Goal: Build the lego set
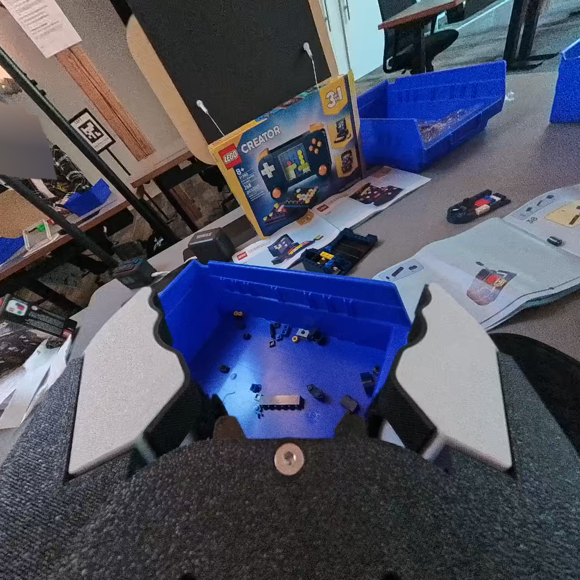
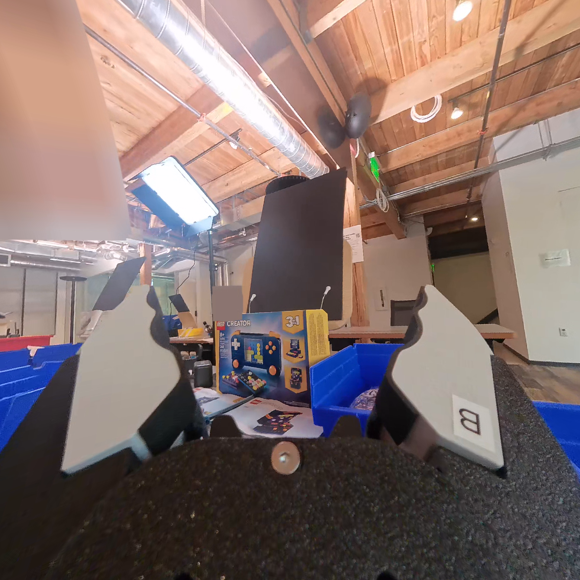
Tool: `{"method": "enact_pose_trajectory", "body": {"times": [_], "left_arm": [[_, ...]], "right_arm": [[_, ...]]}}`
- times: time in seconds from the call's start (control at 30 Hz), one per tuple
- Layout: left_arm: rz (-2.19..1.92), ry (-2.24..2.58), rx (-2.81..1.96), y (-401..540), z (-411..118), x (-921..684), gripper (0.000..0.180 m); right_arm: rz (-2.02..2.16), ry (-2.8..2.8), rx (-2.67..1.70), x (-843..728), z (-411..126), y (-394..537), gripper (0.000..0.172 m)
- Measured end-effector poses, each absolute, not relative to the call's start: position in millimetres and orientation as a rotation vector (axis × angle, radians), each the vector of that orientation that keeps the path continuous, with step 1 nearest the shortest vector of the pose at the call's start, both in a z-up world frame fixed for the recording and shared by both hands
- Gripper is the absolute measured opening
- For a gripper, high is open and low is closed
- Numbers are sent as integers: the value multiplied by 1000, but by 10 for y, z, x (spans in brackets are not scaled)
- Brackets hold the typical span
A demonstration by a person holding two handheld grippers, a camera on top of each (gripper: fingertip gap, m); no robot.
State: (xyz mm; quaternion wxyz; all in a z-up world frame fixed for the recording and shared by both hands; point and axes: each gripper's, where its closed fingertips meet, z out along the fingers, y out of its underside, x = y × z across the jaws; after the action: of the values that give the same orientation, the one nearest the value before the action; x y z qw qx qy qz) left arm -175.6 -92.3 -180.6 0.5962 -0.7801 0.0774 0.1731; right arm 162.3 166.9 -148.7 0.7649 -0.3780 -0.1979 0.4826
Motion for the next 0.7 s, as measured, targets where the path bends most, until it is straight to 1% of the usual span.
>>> {"method": "enact_pose_trajectory", "body": {"times": [0.27,0.33,0.37,0.4,0.43,0.47,0.5,0.53,0.6,0.67,0.7], "left_arm": [[420,252,-1878,-925,-1922,-1708,148],[403,297,-1897,-938,-1962,-1661,142],[433,319,-1884,-941,-1944,-1668,136],[531,330,-1823,-930,-1846,-1716,121],[669,323,-1719,-976,-1664,-1789,82],[767,280,-1588,-1059,-1421,-1842,36],[765,216,-1484,-1148,-1211,-1850,12],[694,185,-1433,-1220,-1084,-1823,4],[543,261,-1483,-1285,-1057,-1751,2],[446,459,-1733,-1312,-1342,-1737,3],[483,574,-1847,-1338,-1492,-1811,4]], "right_arm": [[1088,-383,-824,1675,-1483,1709,143],[1094,-384,-827,1666,-1487,1709,142],[1096,-387,-831,1658,-1494,1710,141],[1096,-387,-833,1657,-1496,1712,141],[1087,-377,-817,1688,-1474,1696,135],[1059,-361,-776,1761,-1434,1656,116],[1018,-346,-728,1838,-1395,1614,99],[984,-338,-700,1886,-1370,1595,95],[993,-347,-704,1886,-1365,1599,95],[1038,-337,-736,1848,-1402,1639,98],[1067,-333,-746,1826,-1419,1645,99]]}}
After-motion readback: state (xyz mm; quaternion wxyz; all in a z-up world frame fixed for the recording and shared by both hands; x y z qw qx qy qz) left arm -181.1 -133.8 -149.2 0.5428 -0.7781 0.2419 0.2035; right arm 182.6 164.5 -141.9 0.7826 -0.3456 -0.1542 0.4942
